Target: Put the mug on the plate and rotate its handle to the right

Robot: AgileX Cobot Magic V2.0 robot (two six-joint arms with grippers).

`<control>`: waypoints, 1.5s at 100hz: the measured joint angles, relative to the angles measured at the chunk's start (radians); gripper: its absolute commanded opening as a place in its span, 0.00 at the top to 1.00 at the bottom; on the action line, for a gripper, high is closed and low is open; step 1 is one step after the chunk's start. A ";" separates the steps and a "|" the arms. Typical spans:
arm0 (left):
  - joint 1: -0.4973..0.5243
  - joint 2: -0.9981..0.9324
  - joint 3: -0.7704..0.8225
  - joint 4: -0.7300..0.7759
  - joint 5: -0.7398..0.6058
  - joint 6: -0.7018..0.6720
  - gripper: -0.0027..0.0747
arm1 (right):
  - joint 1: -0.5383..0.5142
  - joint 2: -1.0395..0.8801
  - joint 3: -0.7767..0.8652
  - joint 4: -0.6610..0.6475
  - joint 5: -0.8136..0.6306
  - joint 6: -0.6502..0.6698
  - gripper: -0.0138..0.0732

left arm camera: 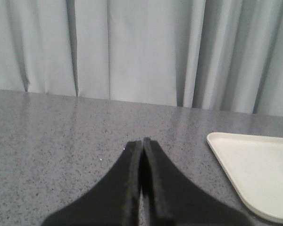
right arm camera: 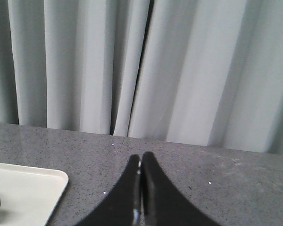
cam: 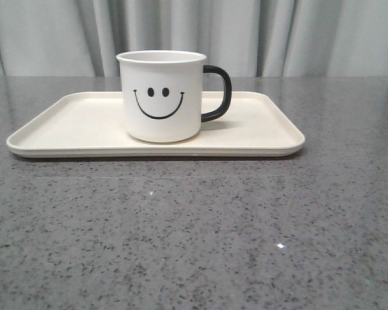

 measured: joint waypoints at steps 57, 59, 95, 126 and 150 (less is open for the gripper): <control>0.000 0.000 0.064 -0.039 -0.085 0.000 0.99 | 0.000 -0.002 0.000 0.000 0.000 0.000 0.92; 0.000 0.000 0.064 -0.041 -0.085 0.000 0.99 | 0.000 -0.002 0.000 0.000 0.000 0.000 0.92; 0.000 0.000 0.064 -0.043 -0.085 0.000 0.99 | 0.000 -0.002 0.000 0.000 0.000 0.000 0.92; 0.000 0.000 0.064 -0.043 -0.085 0.000 0.99 | 0.000 -0.002 0.000 0.000 0.000 0.000 0.92; 0.000 0.000 0.064 -0.044 -0.085 0.000 0.99 | 0.000 -0.017 0.002 0.000 0.000 0.000 0.92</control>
